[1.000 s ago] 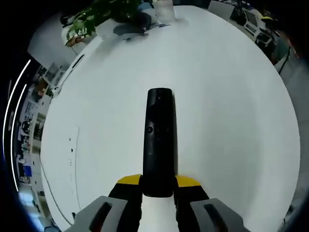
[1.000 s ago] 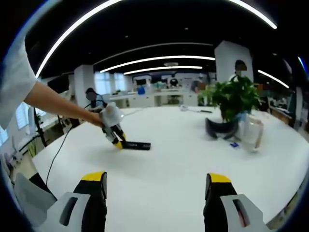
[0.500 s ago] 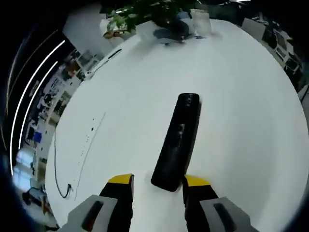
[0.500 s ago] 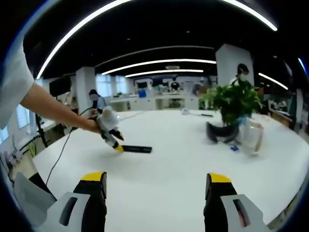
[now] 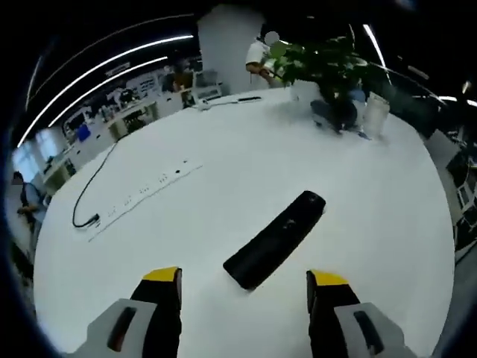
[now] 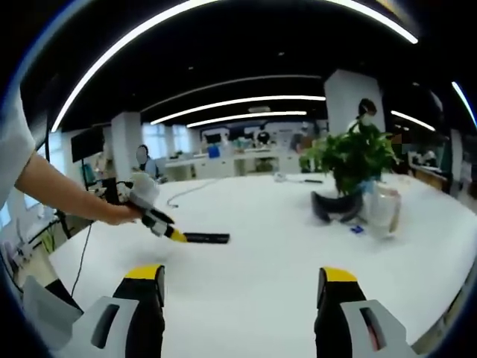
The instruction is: Press the specified remote control buttons in sequence, fully releasing each button before pressing the next.
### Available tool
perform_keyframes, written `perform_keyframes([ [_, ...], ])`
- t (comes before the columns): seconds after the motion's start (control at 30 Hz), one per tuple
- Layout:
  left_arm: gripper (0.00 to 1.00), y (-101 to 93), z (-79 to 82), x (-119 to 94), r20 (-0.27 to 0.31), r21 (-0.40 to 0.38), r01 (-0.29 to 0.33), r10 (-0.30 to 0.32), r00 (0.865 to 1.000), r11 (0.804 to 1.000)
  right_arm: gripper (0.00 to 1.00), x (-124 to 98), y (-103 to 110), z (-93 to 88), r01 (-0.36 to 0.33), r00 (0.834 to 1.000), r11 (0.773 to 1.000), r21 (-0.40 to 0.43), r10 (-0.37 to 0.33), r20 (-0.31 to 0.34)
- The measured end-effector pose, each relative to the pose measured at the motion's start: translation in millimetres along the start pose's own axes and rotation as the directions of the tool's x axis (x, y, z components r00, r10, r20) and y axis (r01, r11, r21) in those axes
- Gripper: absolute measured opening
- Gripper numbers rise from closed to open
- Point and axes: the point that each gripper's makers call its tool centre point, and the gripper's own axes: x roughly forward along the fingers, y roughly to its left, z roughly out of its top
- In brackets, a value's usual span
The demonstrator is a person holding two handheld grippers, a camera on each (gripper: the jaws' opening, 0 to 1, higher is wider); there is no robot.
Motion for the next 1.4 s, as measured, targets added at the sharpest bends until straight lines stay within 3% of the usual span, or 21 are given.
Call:
perform_keyframes([
  [0.23, 0.80, -10.7, -1.2, -38.0, 0.085, -0.041, -0.003, 0.006, 0.996, 0.999, 0.84, -2.9, -1.4, 3.7, 0.003, 1.000, 1.000, 0.011, -0.004, 0.022],
  [0.5, 0.84, -37.7, 1.0, -79.9, 0.188, -0.070, 0.008, 0.006, 0.982, 0.998, 0.85, -5.5, -1.5, 6.2, 0.004, 0.999, 1.000, 0.014, -0.005, 0.036],
  [0.73, 0.84, -55.3, -14.6, -114.0, 0.252, -0.099, -0.014, 0.038, 0.967, 0.995, 0.87, -7.4, 0.0, 9.4, 0.002, 0.999, 1.000, 0.009, -0.003, 0.054],
  [0.9, 0.83, -66.3, -29.8, -135.6, 0.259, -0.134, -0.032, 0.066, 0.964, 0.990, 0.87, -8.0, 1.2, 10.1, -0.002, 0.998, 1.000, 0.014, 0.001, 0.056],
  [0.97, 0.84, -69.0, -32.7, -146.4, 0.294, -0.163, -0.049, 0.096, 0.951, 0.985, 0.87, -8.2, 2.0, 9.9, -0.005, 0.998, 1.000, 0.015, 0.004, 0.056],
  [1.1, 0.84, -71.2, -42.5, -165.6, 0.309, -0.213, -0.087, 0.152, 0.939, 0.973, 0.87, -7.9, 2.5, 9.1, -0.005, 0.999, 1.000, 0.022, 0.004, 0.048],
  [1.2, 0.82, -63.9, -47.7, -191.4, 0.347, -0.252, -0.183, 0.266, 0.900, 0.950, 0.87, -8.5, 1.6, 10.4, -0.003, 0.999, 1.000, 0.030, 0.002, 0.053],
  [1.27, 0.83, -61.8, -56.0, -207.3, 0.341, -0.239, -0.253, 0.325, 0.882, 0.938, 0.87, -9.0, 1.4, 10.6, -0.003, 0.999, 0.999, 0.039, 0.002, 0.049],
  [1.33, 0.84, -62.0, -61.5, -221.3, 0.356, -0.222, -0.298, 0.361, 0.862, 0.928, 0.87, -9.5, 0.3, 10.7, 0.001, 0.999, 0.999, 0.042, -0.003, 0.050],
  [1.4, 0.86, -66.6, -65.8, -232.4, 0.366, -0.232, -0.307, 0.375, 0.852, 0.923, 0.87, -9.4, -0.1, 10.5, 0.004, 0.999, 0.999, 0.043, -0.006, 0.047],
])
